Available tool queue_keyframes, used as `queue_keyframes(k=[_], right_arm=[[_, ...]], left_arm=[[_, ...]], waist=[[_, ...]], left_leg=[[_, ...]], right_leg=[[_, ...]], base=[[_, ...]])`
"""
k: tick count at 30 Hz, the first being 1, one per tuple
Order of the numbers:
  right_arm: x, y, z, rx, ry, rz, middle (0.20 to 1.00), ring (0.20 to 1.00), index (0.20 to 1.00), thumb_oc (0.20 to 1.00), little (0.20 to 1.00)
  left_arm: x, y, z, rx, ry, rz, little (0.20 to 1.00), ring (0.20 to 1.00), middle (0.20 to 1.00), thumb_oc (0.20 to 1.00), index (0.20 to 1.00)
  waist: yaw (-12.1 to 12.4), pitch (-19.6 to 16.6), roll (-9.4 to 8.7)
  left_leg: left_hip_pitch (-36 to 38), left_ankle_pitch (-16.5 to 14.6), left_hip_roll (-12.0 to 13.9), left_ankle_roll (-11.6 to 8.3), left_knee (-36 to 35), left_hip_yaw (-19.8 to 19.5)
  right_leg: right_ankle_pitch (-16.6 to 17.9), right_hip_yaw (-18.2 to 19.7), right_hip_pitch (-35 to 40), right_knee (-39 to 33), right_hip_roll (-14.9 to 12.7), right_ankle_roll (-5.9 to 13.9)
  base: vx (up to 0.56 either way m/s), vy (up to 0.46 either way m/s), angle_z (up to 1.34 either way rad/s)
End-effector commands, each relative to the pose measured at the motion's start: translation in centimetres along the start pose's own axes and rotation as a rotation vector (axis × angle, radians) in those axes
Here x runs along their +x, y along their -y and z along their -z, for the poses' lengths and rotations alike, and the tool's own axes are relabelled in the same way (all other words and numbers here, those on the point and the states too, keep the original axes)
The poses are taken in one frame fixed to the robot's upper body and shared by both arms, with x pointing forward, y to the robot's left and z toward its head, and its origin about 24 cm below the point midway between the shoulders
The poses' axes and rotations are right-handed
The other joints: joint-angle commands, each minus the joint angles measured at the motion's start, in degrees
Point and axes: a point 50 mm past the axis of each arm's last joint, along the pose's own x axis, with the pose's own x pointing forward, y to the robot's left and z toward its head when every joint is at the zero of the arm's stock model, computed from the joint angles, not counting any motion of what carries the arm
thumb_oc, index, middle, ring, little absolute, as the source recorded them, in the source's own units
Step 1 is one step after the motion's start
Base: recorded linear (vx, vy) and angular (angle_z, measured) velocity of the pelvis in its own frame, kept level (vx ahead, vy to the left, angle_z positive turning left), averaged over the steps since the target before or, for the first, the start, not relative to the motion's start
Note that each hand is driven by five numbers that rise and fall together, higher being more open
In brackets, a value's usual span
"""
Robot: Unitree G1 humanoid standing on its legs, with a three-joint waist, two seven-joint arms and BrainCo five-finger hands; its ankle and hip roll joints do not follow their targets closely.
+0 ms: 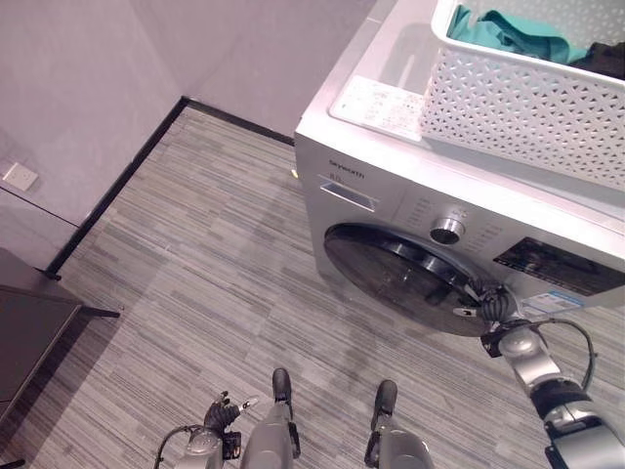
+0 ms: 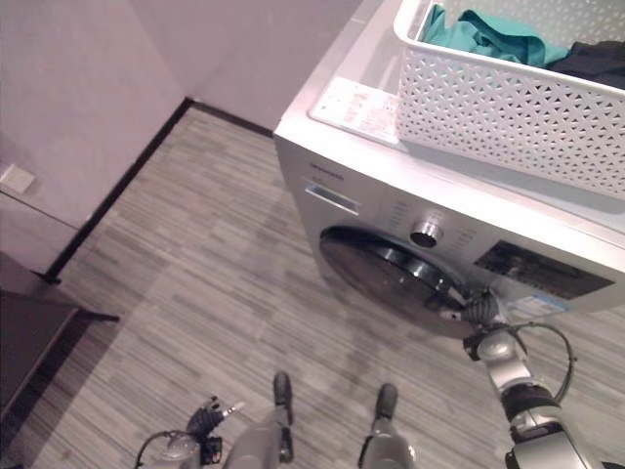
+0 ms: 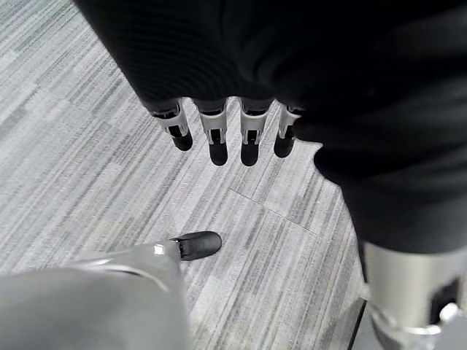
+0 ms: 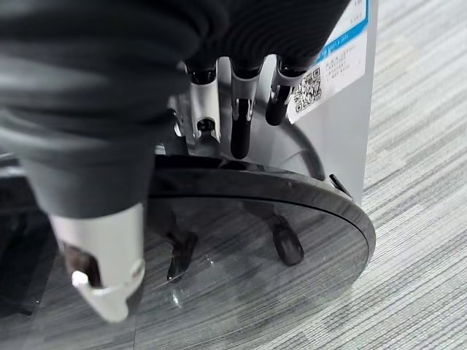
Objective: Grab the laundry basket,head to the washer,open it,put in the laundry and shut it.
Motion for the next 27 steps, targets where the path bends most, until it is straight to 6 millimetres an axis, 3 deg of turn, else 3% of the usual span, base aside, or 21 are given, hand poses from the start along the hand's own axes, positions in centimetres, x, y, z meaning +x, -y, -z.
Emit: queue_keyframes(k=[1, 2, 3, 6, 7, 9, 13, 15, 20, 22, 27], right_arm=[[-1.4, -8.8, -7.4, 0.078, 0.207, -0.284, 1.0, 1.0, 1.0, 1.0, 1.0], [-2.8, -11.7, -8.0, 0.109, 0.213, -0.374, 1.0, 1.0, 1.0, 1.0, 1.0], [-2.8, -11.7, -8.0, 0.109, 0.213, -0.375, 1.0, 1.0, 1.0, 1.0, 1.0], [-5.6, -16.4, -9.5, 0.2, 0.214, -0.533, 1.0, 1.0, 1.0, 1.0, 1.0], [-5.6, -16.4, -9.5, 0.2, 0.214, -0.534, 1.0, 1.0, 1.0, 1.0, 1.0], [-8.7, -20.3, -10.6, 0.224, 0.213, -0.69, 1.0, 1.0, 1.0, 1.0, 1.0], [-11.4, -23.1, -10.7, 0.243, 0.172, -0.808, 1.0, 1.0, 1.0, 1.0, 1.0], [-11.6, -23.4, -10.4, 0.247, 0.153, -0.818, 1.0, 1.0, 1.0, 1.0, 1.0], [-11.8, -23.9, -8.1, 0.304, 0.001, -0.843, 1.0, 1.0, 1.0, 1.0, 1.0], [-11.7, -24.0, -7.4, 0.289, -0.031, -0.841, 1.0, 1.0, 1.0, 1.0, 1.0], [-11.3, -23.6, -5.3, 0.326, -0.141, -0.81, 1.0, 1.0, 1.0, 1.0, 1.0]], left_arm=[[0.6, 0.4, -2.9, 0.036, 0.098, -0.022, 1.0, 1.0, 1.0, 1.0, 1.0], [0.6, 0.7, -3.3, 0.041, 0.12, -0.021, 1.0, 1.0, 1.0, 1.0, 1.0], [0.6, 0.7, -3.3, 0.041, 0.12, -0.021, 1.0, 1.0, 1.0, 1.0, 1.0], [0.5, 1.0, -3.7, 0.054, 0.14, -0.038, 1.0, 1.0, 1.0, 1.0, 1.0], [0.5, 1.0, -3.7, 0.054, 0.14, -0.038, 1.0, 1.0, 1.0, 1.0, 1.0], [0.4, 0.8, -3.6, 0.061, 0.143, -0.062, 1.0, 1.0, 1.0, 1.0, 1.0], [0.1, -0.2, -4.8, 0.114, 0.231, -0.113, 1.0, 1.0, 1.0, 1.0, 1.0], [0.0, -0.5, -5.1, 0.134, 0.255, -0.123, 1.0, 1.0, 1.0, 1.0, 1.0], [-2.9, -3.0, -11.3, 0.137, 0.581, -0.132, 1.0, 1.0, 1.0, 1.0, 1.0], [-3.9, -3.4, -12.3, 0.141, 0.643, -0.112, 1.0, 1.0, 1.0, 1.0, 1.0], [-7.8, -3.5, -16.9, 0.215, 0.894, -0.021, 1.0, 1.0, 1.0, 1.0, 1.0]], waist=[[3.68, 2.05, -2.51], [4.0, 2.01, -2.49], [3.99, 2.0, -2.5], [4.72, 1.67, -2.46], [4.72, 1.67, -2.46], [5.63, 1.19, -2.72], [7.5, 0.16, -3.27], [7.9, -0.08, -3.33], [10.31, -1.7, -2.64], [10.8, -2.13, -2.4], [11.45, -2.96, -1.47]], left_leg=[[1.76, -4.7, -1.7, 1.52, 0.49, -3.29], [1.8, -4.49, -1.65, 1.47, 0.24, -3.61], [1.8, -4.49, -1.65, 1.47, 0.24, -3.61], [2.28, -4.5, -1.53, 1.4, -0.05, -3.72], [2.28, -4.5, -1.53, 1.4, -0.05, -3.72], [3.13, -4.61, -1.3, 1.27, -0.27, -3.53], [4.72, -4.97, -0.89, 1.02, -0.25, -3.19], [4.97, -5.03, -0.84, 0.97, -0.24, -3.15], [6.78, -5.53, -0.74, 0.75, -0.39, -3.08], [7.35, -5.72, -0.62, 0.72, -0.43, -2.84], [8.79, -6.28, -0.35, 0.55, -0.39, -2.61]], right_leg=[[-2.16, 2.73, -3.62, 0.5, -0.93, -1.74], [-2.36, 2.49, -3.38, 0.5, -0.91, -1.81], [-2.37, 2.48, -3.38, 0.5, -0.91, -1.81], [-2.58, 2.24, -2.89, 0.5, -0.88, -1.79], [-2.58, 2.24, -2.89, 0.5, -0.88, -1.79], [-2.74, 2.18, -2.15, 0.5, -0.7, -1.82], [-2.95, 1.64, -0.63, 0.5, -0.59, -1.77], [-3.01, 1.46, -0.28, 0.5, -0.62, -1.74], [-3.25, 0.55, 1.68, 0.5, -0.76, -1.32], [-3.38, 0.39, 2.39, 0.5, -0.72, -1.29], [-3.8, 0.26, 3.95, 0.5, -0.47, -1.34]], base=[[0.0, 0.0, 0.0], [0.0, -0.015, -0.03], [0.0, 0.0, 0.0], [0.0, 0.008, -0.03], [-0.01, 0.014, -0.06], [-0.01, 0.014, -0.06], [0.0, 0.0, -0.05], [0.01, -0.011, -0.02], [0.01, -0.007, -0.01], [0.03, -0.007, 0.09], [0.02, -0.013, -0.1]])
